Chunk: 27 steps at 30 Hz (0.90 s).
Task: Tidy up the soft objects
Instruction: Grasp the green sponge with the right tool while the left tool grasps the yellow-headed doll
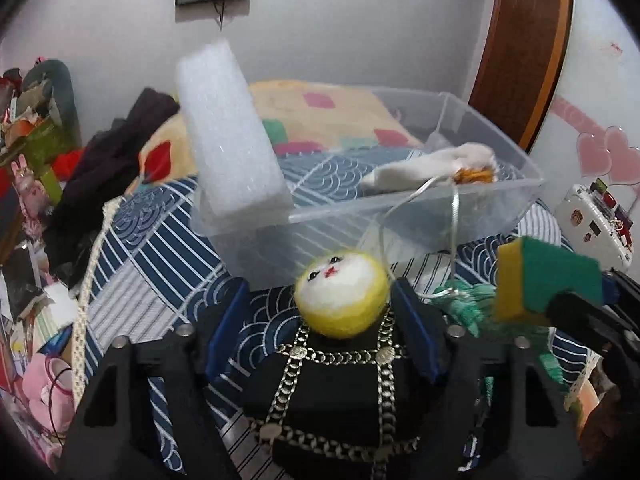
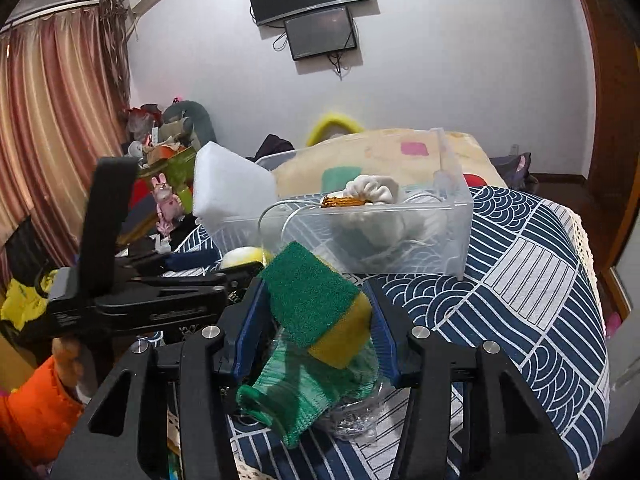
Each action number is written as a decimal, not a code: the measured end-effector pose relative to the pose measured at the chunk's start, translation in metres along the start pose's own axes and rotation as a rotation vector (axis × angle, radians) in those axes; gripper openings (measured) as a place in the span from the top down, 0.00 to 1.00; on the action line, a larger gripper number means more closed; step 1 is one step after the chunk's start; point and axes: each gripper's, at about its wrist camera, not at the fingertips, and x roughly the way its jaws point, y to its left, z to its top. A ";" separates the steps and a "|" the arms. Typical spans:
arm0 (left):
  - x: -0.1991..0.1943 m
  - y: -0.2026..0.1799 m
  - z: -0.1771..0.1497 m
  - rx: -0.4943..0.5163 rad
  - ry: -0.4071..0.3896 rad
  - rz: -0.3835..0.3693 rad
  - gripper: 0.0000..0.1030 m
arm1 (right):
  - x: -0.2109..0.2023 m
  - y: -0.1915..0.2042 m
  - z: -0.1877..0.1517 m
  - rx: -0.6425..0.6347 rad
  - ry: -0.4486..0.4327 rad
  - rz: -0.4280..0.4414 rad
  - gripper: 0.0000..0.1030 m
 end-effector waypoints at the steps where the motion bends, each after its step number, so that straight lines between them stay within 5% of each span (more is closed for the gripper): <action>1: 0.005 0.000 0.000 -0.004 0.017 0.000 0.45 | 0.000 0.000 -0.001 0.000 0.001 0.000 0.56; 3: 0.012 0.001 0.000 -0.015 0.039 -0.019 0.56 | 0.003 0.000 0.002 0.003 0.006 0.000 0.56; 19: -0.043 -0.004 -0.015 0.025 -0.083 -0.005 0.56 | -0.007 -0.005 0.021 -0.003 -0.036 -0.034 0.56; 27: -0.076 -0.011 0.010 0.038 -0.185 -0.033 0.56 | -0.019 -0.004 0.057 -0.043 -0.127 -0.080 0.55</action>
